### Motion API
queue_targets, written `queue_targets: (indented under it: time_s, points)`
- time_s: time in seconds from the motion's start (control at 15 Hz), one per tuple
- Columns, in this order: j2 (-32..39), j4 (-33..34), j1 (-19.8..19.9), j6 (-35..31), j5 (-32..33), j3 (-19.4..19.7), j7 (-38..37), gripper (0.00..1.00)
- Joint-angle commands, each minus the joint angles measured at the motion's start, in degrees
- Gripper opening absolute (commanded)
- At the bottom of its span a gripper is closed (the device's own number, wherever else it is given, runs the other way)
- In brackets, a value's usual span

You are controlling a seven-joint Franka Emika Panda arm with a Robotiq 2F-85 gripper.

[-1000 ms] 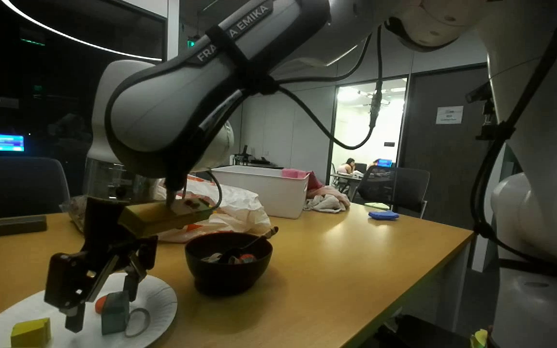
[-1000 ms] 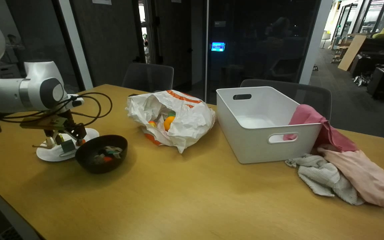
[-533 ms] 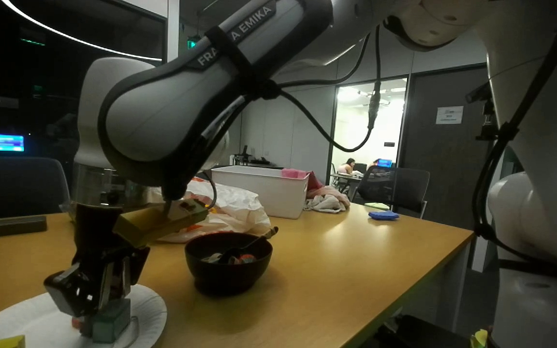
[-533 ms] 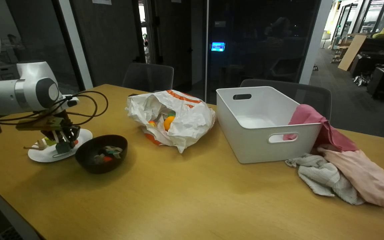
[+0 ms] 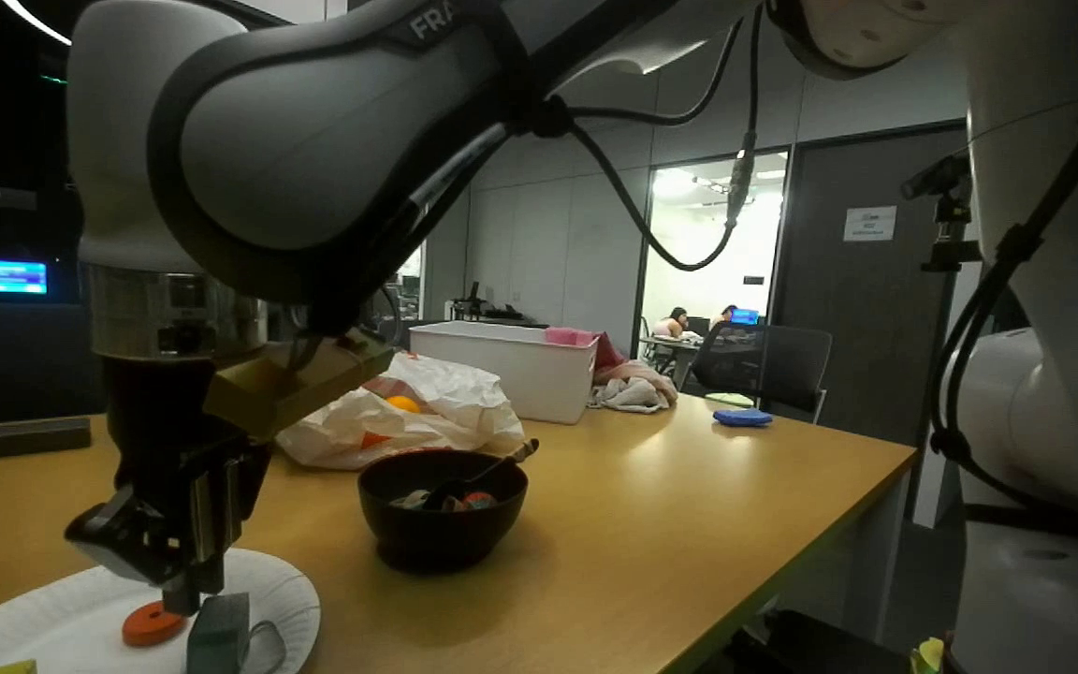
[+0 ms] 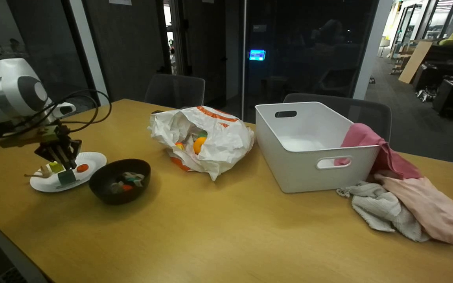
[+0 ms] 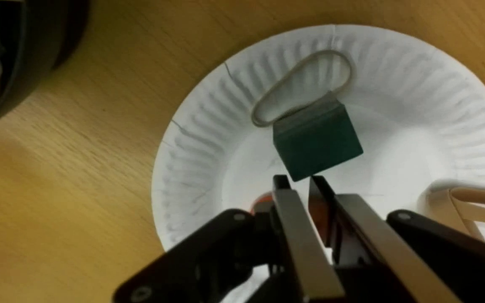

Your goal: Remove the blocks and ring from the white plate and put them in the black bowl.

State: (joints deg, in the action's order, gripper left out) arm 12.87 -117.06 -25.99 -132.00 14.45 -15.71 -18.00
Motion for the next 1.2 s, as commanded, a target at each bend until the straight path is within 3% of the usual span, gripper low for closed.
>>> queue_targets:
  time_s: [0.0,0.4,0.6,0.67,0.8,1.07,1.13]
  points:
    - [-1.93,0.02,0.65,2.88,-1.07,-0.59,-0.32,0.52]
    - [-2.01,-2.21,1.60,3.18,-9.04,-1.42,-0.31,0.98]
    - [-1.80,-4.12,2.07,2.42,-11.65,-1.64,1.30,1.00]
    - [-1.78,-4.97,2.19,1.47,-11.58,-1.58,1.78,0.75]
    - [-1.92,-6.17,2.53,0.26,-11.99,-1.63,2.81,0.73]
    - [-2.41,-7.57,3.19,-1.87,-12.31,-1.58,4.18,0.40]
    - [-2.55,-7.74,3.23,-2.26,-12.05,-1.50,3.95,0.80]
